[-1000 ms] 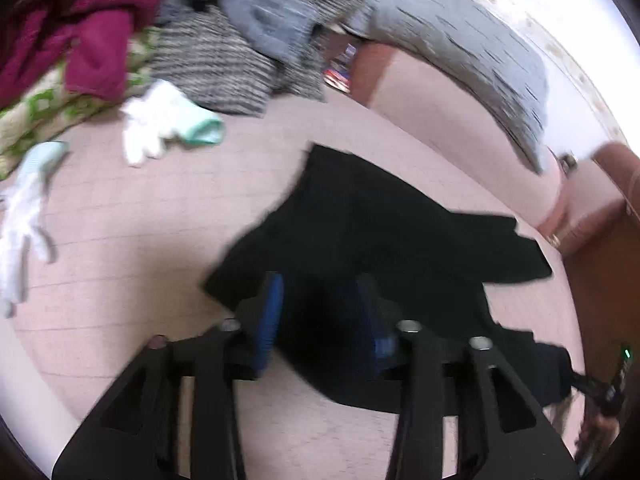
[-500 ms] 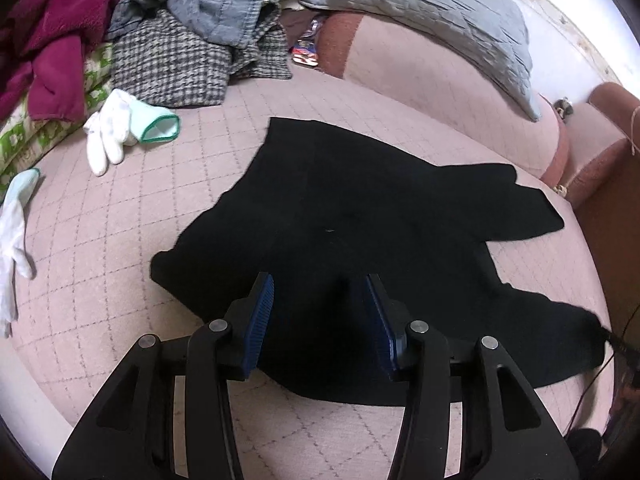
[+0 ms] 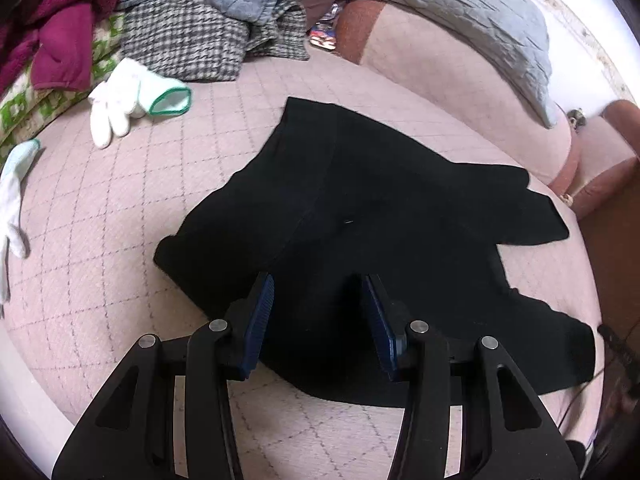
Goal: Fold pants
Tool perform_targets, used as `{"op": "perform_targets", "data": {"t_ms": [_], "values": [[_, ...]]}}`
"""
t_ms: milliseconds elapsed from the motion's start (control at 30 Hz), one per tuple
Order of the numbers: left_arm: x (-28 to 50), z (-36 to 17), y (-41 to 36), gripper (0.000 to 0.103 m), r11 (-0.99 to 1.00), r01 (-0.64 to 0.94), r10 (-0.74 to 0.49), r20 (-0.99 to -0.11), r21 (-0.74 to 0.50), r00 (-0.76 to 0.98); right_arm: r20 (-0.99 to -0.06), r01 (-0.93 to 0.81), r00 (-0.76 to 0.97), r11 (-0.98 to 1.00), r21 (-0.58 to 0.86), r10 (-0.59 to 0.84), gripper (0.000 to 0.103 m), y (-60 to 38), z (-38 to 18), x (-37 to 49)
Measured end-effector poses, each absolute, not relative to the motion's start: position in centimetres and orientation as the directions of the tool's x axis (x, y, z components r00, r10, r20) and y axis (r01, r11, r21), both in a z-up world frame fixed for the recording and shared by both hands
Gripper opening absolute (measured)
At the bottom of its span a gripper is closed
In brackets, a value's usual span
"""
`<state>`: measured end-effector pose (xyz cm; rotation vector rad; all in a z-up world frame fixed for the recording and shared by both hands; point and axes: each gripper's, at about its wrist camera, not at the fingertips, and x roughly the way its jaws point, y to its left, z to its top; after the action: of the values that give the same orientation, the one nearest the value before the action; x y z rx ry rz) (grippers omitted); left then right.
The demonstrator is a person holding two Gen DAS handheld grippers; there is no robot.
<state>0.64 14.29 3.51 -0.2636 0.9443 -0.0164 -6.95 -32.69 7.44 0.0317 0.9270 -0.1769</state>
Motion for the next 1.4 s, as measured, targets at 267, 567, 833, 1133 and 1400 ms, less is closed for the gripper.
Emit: {"op": "perform_targets", "data": {"t_ms": [267,567,833,1133,1400], "values": [[3.8,5.0,11.2,0.046,0.974,0.113,-0.227,-0.817,-0.197,0.53,-0.792,-0.136,0.61,0.985,-0.107,-0.002,0.053,-25.8,7.4,1.4],[12.6,5.4,7.5,0.046,0.925,0.373,-0.26,-0.837,-0.072,0.482,-0.786,-0.338,0.617,0.918,-0.209,0.048,0.065,-19.7,7.5,10.2],[20.5,4.1,7.0,0.046,0.893,0.448,-0.204,-0.861,0.031,0.466,-0.788,-0.468,0.615,0.816,-0.34,0.024,0.066,-16.6,6.5,15.1],[24.6,0.9,6.2,0.051,0.81,0.574,-0.163,-0.897,0.116,0.412,-0.835,-0.594,0.551,0.71,-0.379,0.015,0.069,-15.4,4.3,18.7],[25.7,0.0,5.4,0.079,0.753,0.634,-0.157,-0.887,0.178,0.435,-0.9,-0.642,0.436,0.698,-0.318,-0.009,0.059,-15.6,0.9,21.0]]}}
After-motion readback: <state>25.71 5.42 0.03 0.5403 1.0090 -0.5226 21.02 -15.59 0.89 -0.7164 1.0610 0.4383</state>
